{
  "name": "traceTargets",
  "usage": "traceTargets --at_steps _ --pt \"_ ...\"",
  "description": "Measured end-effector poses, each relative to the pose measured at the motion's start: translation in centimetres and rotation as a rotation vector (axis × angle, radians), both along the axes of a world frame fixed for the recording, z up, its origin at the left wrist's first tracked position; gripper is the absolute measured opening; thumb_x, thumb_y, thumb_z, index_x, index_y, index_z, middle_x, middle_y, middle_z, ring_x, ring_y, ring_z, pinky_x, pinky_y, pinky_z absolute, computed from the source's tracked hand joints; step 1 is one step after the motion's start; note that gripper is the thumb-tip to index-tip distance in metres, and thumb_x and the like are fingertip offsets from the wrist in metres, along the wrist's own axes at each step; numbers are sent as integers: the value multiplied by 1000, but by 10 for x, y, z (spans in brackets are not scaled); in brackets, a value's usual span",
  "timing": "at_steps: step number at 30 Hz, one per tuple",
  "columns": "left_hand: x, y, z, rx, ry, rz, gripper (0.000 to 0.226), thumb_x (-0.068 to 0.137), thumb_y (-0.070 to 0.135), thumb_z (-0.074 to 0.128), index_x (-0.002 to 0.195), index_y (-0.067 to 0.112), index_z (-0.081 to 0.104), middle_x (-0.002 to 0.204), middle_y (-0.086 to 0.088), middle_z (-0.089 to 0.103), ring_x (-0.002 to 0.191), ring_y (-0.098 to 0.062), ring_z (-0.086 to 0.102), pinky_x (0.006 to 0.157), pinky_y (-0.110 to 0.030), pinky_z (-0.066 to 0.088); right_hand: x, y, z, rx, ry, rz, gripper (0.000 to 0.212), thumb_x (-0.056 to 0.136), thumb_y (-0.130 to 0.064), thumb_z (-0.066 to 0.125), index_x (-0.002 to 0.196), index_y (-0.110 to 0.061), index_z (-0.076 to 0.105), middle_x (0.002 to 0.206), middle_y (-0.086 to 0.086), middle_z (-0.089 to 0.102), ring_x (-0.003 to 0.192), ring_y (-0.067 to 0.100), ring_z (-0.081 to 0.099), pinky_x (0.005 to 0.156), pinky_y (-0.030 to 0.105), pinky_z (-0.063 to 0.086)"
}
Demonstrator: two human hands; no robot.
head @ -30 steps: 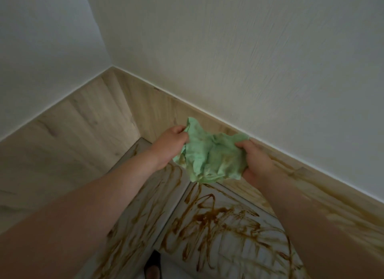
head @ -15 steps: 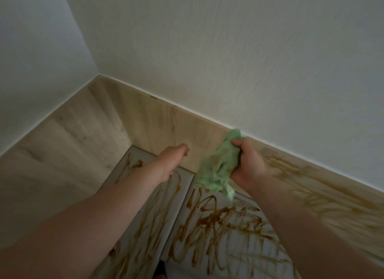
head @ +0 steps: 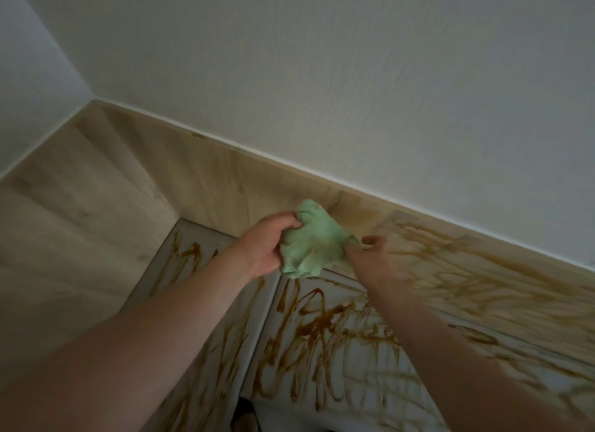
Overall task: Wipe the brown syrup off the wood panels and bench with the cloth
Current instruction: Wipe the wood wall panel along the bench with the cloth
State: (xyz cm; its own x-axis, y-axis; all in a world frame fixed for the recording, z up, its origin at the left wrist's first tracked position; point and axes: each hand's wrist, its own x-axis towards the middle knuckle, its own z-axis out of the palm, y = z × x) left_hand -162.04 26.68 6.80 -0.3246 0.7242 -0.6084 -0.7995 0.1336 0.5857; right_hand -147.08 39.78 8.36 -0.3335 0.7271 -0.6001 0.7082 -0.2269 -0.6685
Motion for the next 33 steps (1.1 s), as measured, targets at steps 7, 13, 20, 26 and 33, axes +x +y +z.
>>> traceTargets --at_steps 7,13,20,26,33 --pt "11 16 -11 -125 81 -73 32 100 18 58 120 -5 68 114 -24 70 105 -36 69 98 -47 54 9 -11 -33 -534 443 -5 44 99 -46 66 132 -18 63 127 7 71 112 28 72 92 47 60" --pt "23 17 -19 -60 -84 -123 40 88 27 66 120 3 68 115 -21 67 106 -33 65 100 -47 53 2 10 -16 -473 471 -128 37 102 -33 64 122 -2 68 110 14 78 102 30 76 89 47 61" --pt "14 48 -5 366 -201 278 37 94 11 63 127 -4 59 120 -17 66 114 -26 63 106 -35 48 -19 27 15 -892 896 -545 38 98 -9 58 130 11 60 127 25 66 118 33 67 94 36 59" --pt "7 72 -16 9 302 289 28 88 8 69 105 -14 69 93 -23 70 89 -31 69 81 -38 57 -39 29 -2 -728 883 -490 23 101 0 58 119 8 68 117 18 75 109 24 74 88 29 61" --pt "-3 81 -97 -456 326 285 25 76 15 78 82 -7 71 80 -16 74 76 -28 69 68 -40 57 -63 27 -84 -641 611 -610 19 95 10 59 112 10 67 114 24 71 96 31 73 65 28 61"
